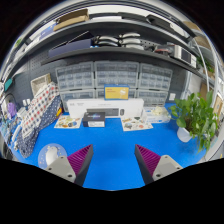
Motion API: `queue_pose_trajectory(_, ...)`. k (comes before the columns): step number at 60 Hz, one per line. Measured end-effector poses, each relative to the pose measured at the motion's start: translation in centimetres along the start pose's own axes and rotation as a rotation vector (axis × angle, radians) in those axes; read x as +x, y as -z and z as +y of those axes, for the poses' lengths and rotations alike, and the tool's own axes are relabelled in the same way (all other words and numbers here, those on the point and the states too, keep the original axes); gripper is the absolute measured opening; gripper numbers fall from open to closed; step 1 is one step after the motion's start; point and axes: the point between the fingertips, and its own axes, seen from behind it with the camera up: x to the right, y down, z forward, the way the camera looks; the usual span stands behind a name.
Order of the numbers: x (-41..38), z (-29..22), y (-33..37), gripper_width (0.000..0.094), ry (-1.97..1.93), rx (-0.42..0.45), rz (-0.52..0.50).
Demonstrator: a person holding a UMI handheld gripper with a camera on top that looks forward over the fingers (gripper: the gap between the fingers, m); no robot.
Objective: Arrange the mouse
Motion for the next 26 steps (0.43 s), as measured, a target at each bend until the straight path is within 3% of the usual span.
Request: queue_pose_trajectory(26,4.4,1.2,2.0,0.0851,-0.026,0.014,-0.046)
